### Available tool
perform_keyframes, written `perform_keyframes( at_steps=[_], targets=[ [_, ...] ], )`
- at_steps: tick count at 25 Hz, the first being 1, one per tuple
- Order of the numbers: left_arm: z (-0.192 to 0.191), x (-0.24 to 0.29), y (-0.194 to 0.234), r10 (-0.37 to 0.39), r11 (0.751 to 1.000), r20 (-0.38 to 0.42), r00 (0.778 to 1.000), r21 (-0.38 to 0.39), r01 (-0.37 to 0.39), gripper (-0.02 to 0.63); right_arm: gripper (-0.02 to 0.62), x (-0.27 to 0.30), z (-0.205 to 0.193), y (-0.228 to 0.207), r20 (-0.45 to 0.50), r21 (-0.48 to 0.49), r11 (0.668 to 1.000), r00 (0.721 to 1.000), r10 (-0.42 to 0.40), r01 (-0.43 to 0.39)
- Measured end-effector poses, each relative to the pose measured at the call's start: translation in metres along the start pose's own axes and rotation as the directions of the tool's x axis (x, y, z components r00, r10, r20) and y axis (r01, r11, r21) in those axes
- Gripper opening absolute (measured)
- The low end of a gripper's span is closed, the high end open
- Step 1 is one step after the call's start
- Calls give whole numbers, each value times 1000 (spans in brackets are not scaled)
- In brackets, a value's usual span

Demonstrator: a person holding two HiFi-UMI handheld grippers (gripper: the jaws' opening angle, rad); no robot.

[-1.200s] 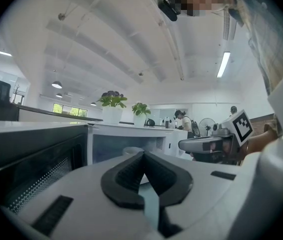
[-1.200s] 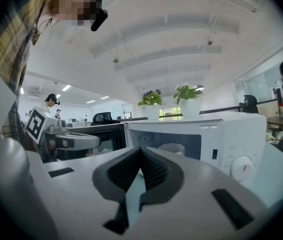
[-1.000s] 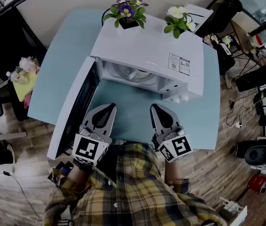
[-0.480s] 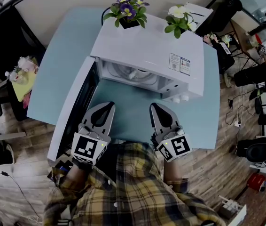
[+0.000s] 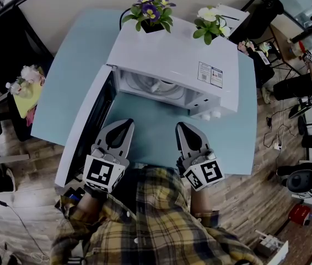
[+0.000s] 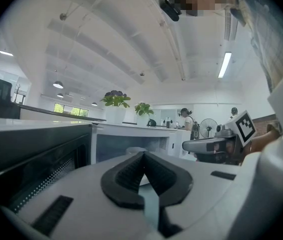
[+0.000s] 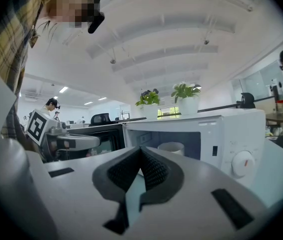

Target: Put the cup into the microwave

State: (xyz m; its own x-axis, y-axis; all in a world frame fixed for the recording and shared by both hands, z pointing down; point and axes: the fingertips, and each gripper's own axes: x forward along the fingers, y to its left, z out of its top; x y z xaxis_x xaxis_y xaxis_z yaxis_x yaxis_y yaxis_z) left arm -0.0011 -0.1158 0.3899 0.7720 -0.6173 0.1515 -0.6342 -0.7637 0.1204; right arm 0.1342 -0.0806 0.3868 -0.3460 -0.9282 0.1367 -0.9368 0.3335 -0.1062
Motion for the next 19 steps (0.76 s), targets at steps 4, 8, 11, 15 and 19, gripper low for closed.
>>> perform_keyframes(
  at_steps=[4, 8, 11, 15, 19],
  targets=[
    [1, -1, -1, 4, 1000, 5, 1000, -1, -4, -9, 2, -2, -1, 0, 1, 2, 1000, 1000, -1, 1],
    [0, -2, -1, 4, 1000, 5, 1000, -3, -4, -9, 2, -3, -1, 1, 0, -3, 1000, 1000, 0, 0],
    [-1, -3, -2, 3, 1000, 6, 1000, -6, -3, -9, 2, -4, 0, 2, -1, -7, 1000, 1000, 1, -1],
    [-1, -4, -3, 3, 1000, 7, 1000, -9, -3, -9, 2, -5, 0, 2, -4, -10, 1000, 1000, 8, -8],
    [2, -4, -3, 0, 1000, 19, 1000, -4, 0, -9, 2, -5, 0, 3, -8, -13, 1000, 1000, 13, -13]
  ],
)
